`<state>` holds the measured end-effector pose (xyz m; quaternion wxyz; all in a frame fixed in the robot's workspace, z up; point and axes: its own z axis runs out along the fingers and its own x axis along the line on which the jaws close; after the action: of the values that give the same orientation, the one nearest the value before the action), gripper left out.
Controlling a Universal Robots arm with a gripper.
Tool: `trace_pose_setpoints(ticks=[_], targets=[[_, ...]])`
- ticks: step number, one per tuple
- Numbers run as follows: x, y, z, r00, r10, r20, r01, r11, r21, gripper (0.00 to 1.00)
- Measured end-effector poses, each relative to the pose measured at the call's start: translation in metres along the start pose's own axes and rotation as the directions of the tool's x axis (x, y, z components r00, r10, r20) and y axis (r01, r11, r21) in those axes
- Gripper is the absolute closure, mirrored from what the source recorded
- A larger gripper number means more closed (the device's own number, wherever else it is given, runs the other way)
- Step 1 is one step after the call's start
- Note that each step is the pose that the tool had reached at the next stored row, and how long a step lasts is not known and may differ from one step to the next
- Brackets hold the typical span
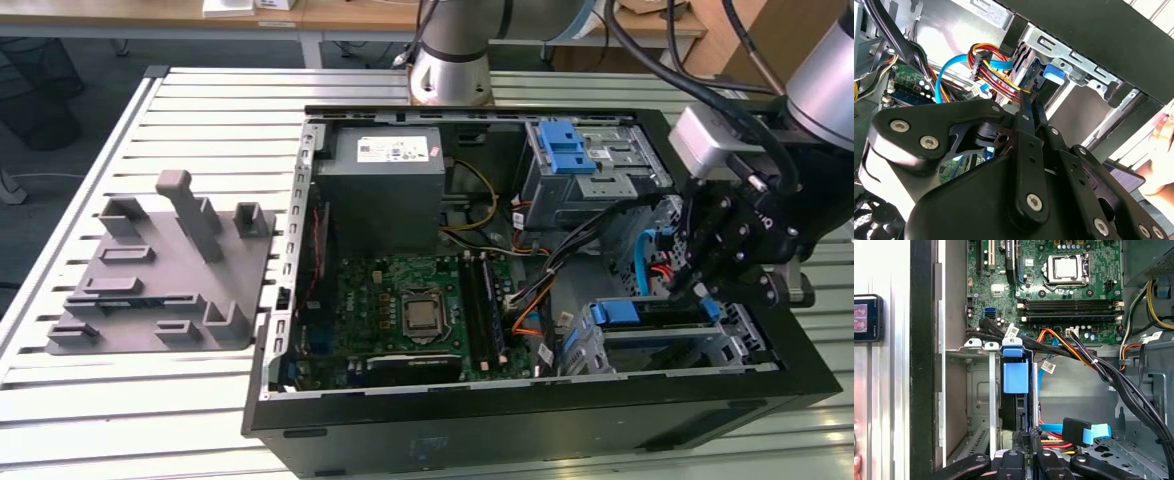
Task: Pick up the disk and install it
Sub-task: 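Insert the first disk wire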
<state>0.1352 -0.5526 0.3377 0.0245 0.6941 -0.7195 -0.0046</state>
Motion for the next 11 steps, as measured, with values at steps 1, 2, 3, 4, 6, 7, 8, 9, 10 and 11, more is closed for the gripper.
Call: trace_pose_setpoints(ticks=[1,2,3,4,6,7,8,9,10,11], targets=[[0.0,-0.0002,0.0003,1.0,0.001,0.0,-0.001,1.0,-0.0002,0.84],[0.0,-0.0003,0.0006,1.0,0.001,0.0,-0.001,1.0,-0.0004,0.84],[0.0,-0.0004,0.0008,1.0,0.002,0.0,-0.002,1.0,-0.0006,0.84],[-0.0001,-0.0004,0.0011,1.0,0.003,0.0,-0.003,1.0,-0.0007,0.84],[-0.0001,-0.0004,0.0018,1.0,0.005,0.0003,-0.005,1.0,-0.0011,0.84],[-0.0001,-0.0005,0.0021,1.0,0.006,0.0002,-0.006,1.0,-0.0015,0.84],[-0.0001,-0.0005,0.0024,1.0,0.007,0.0003,-0.007,1.0,-0.0019,0.84],[-0.0001,-0.0005,0.0026,1.0,0.007,0.0001,-0.007,1.0,-0.0023,0.84],[-0.0001,-0.0007,0.0028,1.0,0.008,0.0,-0.008,1.0,-0.0028,0.84],[-0.0001,-0.0008,0.003,1.0,0.008,-0.0001,-0.008,1.0,-0.0032,0.84]])
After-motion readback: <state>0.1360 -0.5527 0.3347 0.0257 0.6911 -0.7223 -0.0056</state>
